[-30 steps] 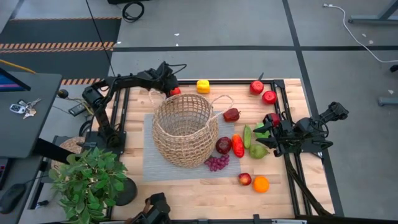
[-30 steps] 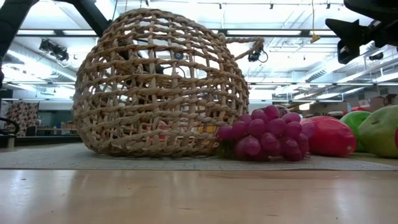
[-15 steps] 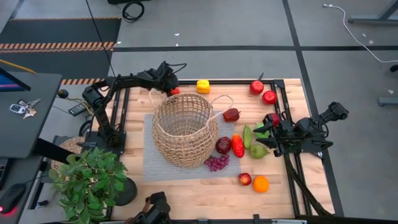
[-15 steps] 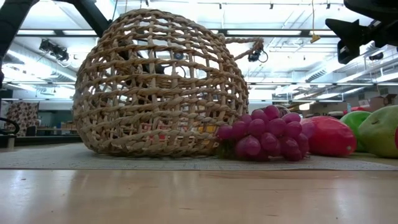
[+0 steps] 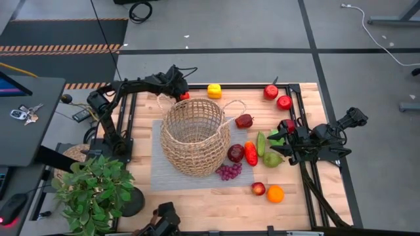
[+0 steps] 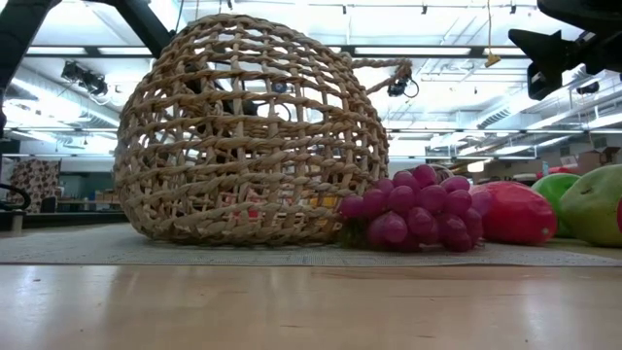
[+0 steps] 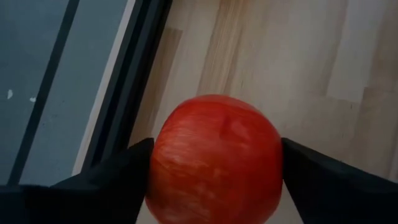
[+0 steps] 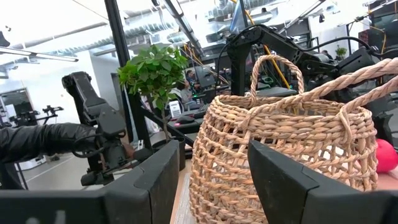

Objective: Build produce basket
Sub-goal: Put the red apple into the brown basket

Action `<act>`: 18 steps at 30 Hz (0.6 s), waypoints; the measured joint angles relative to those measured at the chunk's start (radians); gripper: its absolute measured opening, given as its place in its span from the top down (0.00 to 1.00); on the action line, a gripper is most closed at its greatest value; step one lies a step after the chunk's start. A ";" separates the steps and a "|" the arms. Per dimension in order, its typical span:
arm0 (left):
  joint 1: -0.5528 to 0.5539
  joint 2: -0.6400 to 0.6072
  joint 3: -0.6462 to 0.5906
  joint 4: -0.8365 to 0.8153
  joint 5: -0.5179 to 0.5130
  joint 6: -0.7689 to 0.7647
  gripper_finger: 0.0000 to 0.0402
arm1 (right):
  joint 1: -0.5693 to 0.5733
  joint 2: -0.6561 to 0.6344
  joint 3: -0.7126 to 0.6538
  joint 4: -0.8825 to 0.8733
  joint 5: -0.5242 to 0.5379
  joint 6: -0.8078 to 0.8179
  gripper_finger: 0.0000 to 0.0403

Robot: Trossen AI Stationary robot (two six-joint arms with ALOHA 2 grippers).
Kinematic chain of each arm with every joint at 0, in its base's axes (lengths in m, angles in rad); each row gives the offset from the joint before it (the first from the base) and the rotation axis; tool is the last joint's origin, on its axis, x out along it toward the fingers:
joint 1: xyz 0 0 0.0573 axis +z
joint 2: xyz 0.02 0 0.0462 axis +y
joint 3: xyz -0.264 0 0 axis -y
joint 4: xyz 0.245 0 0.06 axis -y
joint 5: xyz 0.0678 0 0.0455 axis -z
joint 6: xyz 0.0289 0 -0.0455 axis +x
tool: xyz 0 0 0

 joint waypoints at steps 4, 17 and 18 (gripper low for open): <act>0.000 0.000 0.000 0.003 -0.002 -0.012 0.27 | 0.000 0.000 0.000 0.000 0.000 0.000 0.51; -0.002 -0.050 0.000 -0.001 -0.002 -0.007 0.27 | 0.000 0.000 0.000 0.000 0.000 0.000 0.51; -0.002 -0.061 0.000 -0.004 -0.002 -0.007 0.27 | 0.000 0.000 0.000 0.000 0.000 0.000 0.51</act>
